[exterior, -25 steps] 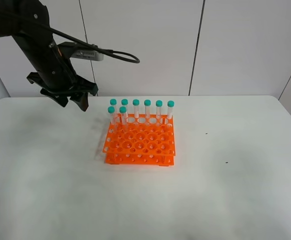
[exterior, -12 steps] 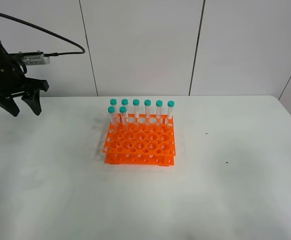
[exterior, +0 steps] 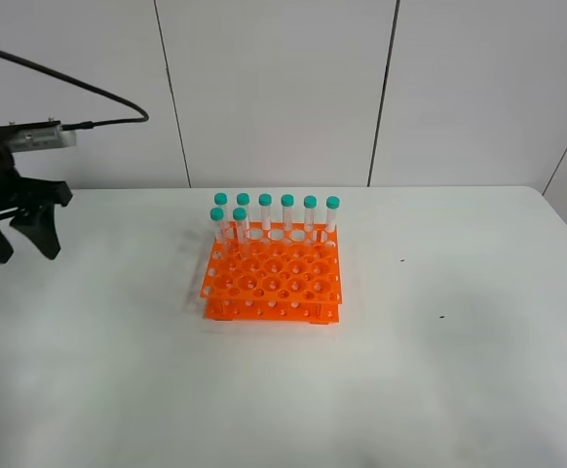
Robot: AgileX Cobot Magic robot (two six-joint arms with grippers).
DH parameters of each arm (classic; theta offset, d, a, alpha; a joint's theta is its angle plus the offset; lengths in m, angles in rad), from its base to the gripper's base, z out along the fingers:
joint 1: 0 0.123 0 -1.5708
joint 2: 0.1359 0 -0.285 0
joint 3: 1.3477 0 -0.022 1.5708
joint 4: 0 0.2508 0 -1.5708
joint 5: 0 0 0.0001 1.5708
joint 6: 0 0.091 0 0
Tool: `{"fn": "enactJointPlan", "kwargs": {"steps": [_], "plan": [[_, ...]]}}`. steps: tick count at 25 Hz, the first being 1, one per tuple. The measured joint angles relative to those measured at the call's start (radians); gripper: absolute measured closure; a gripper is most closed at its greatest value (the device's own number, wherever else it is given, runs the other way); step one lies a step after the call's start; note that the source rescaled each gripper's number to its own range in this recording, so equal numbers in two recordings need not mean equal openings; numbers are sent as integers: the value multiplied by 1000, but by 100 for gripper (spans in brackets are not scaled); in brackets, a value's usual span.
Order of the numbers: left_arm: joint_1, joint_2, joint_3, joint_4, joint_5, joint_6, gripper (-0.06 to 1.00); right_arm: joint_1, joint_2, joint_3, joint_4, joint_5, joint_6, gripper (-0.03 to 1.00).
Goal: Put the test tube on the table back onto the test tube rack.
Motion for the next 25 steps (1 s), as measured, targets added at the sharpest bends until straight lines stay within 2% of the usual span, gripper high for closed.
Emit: {"fn": "enactJointPlan", "kwargs": {"steps": [6,15,18,25], "plan": [[0,-400,323,0,1,25,6,0,0,0,0,0,0,-1],[0,-973,656,0,-64,28,6,0,0,0,0,0,0,-1],[0,-1135,722,0,-89,28,6,0,0,0,0,0,0,-1],[0,-1359,734,1,-111,29,6,0,0,0,0,0,0,-1]]}}
